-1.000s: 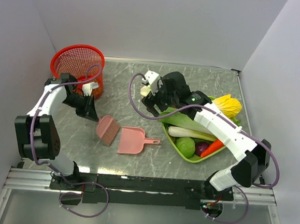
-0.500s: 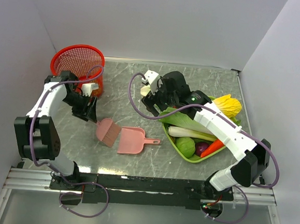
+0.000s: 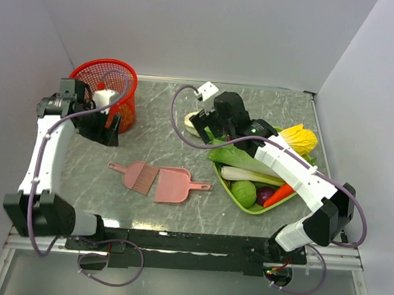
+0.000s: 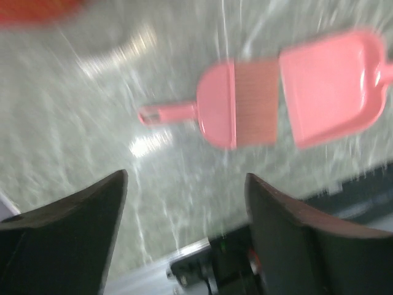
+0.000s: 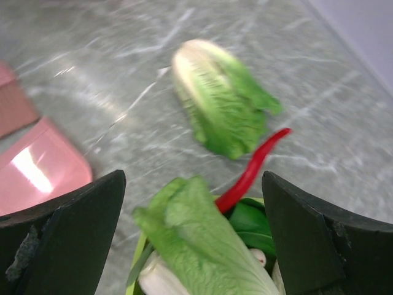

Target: Sweep away the paper scraps from the table

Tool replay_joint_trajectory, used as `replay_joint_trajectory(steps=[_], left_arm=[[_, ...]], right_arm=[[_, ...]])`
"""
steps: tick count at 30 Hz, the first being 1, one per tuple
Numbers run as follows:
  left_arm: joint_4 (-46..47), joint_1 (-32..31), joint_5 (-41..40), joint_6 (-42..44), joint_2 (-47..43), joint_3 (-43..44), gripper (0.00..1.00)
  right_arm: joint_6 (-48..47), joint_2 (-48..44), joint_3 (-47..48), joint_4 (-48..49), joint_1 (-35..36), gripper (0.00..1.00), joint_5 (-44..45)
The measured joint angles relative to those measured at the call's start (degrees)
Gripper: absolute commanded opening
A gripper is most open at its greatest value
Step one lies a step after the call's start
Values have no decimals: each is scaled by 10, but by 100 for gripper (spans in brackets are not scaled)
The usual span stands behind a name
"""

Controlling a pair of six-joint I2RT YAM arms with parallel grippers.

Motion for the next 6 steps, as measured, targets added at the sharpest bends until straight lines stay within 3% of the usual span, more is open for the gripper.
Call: replay_joint_trajectory(steps=[6], left_arm=[[82,0,4,-49,-76,17,99]], right_arm=[[42,0,14,25,2,100,89]])
